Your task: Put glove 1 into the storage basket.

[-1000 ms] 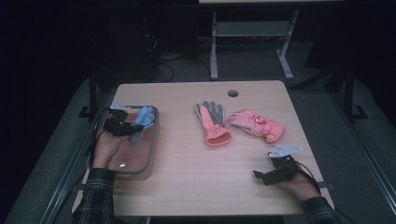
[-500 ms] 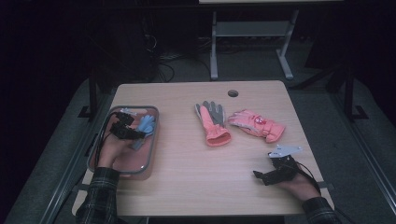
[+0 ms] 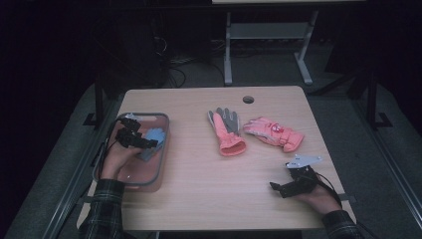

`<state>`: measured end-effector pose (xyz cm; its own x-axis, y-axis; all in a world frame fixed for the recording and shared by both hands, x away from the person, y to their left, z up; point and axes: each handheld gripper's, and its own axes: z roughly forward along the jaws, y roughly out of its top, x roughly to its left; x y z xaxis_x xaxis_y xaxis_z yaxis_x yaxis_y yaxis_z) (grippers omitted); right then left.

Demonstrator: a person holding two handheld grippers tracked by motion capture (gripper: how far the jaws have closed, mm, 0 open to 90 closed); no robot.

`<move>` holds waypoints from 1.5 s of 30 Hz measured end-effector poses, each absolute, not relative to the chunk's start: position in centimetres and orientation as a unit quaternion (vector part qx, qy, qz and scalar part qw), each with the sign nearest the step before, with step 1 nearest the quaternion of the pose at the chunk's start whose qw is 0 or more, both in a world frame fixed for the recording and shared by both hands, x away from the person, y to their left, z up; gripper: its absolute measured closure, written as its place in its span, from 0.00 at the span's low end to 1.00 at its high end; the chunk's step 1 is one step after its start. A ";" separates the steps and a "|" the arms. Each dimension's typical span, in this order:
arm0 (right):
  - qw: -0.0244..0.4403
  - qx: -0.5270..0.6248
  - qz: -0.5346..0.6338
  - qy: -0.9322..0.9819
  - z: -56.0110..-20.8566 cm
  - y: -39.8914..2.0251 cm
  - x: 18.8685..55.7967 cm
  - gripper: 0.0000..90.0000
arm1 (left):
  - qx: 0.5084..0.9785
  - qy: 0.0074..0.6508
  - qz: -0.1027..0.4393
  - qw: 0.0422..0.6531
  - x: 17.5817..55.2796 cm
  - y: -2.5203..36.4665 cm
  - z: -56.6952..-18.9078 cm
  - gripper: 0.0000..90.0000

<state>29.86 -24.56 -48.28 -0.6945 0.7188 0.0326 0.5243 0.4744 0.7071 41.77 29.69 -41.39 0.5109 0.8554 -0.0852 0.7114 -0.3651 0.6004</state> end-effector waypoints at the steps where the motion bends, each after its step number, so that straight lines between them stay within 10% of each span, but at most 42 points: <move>1: 0.136 0.367 0.358 0.848 -48.3 -24.6 29.9 0.03 | 0.818 0.471 0.126 0.306 41.4 29.5 -40.5 0.19; 19: 0.136 0.367 0.359 0.848 -48.3 -24.6 29.9 0.03 | 0.824 0.392 0.097 0.398 37.9 23.1 -35.4 0.18; 45: 0.136 0.370 0.358 0.847 -48.3 -24.5 29.8 0.03 | 0.867 0.293 0.078 0.395 32.7 13.5 -40.0 0.18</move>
